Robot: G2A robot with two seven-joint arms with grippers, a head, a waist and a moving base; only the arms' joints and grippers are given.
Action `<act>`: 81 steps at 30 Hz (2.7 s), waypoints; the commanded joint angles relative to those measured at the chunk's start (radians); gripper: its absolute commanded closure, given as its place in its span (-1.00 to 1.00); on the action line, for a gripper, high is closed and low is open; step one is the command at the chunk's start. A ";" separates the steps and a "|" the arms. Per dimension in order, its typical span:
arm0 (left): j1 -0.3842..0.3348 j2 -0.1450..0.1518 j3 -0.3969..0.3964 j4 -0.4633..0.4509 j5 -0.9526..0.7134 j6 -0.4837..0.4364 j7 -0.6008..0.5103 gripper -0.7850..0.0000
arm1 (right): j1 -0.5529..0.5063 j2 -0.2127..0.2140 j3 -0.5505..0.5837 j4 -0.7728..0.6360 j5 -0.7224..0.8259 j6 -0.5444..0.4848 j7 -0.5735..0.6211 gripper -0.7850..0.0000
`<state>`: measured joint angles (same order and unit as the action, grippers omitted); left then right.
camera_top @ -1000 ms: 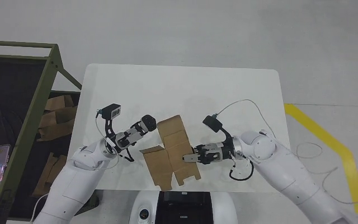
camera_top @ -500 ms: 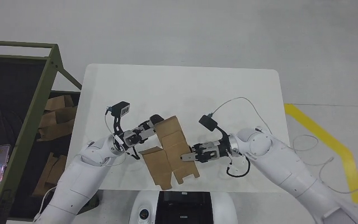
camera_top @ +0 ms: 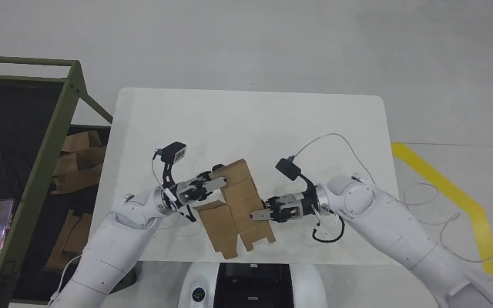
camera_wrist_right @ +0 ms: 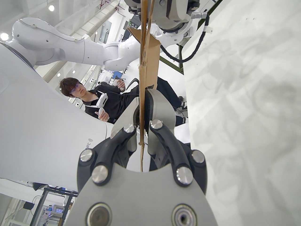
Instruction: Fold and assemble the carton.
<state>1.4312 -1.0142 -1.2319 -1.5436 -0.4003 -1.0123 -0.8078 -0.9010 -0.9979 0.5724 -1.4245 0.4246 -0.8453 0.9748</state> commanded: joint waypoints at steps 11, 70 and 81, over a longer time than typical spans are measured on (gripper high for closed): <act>-0.021 0.030 0.051 0.009 0.007 0.000 0.000 0.40 | 0.014 0.009 -0.025 -0.006 -0.020 -0.016 -0.016 1.00; 0.024 -0.021 -0.093 0.021 -0.094 0.000 0.124 1.00 | -0.060 0.042 0.035 0.055 -0.003 -0.167 -0.167 -1.00; 0.034 -0.037 -0.106 -0.010 0.010 0.041 0.301 1.00 | -0.079 0.036 0.044 0.009 -0.061 -0.139 -0.198 -1.00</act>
<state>1.4632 -1.0497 -1.3353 -1.5523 -0.4007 -0.9721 -0.5337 -0.9784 -0.9608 0.6155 -1.4107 0.3676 -0.9835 0.7800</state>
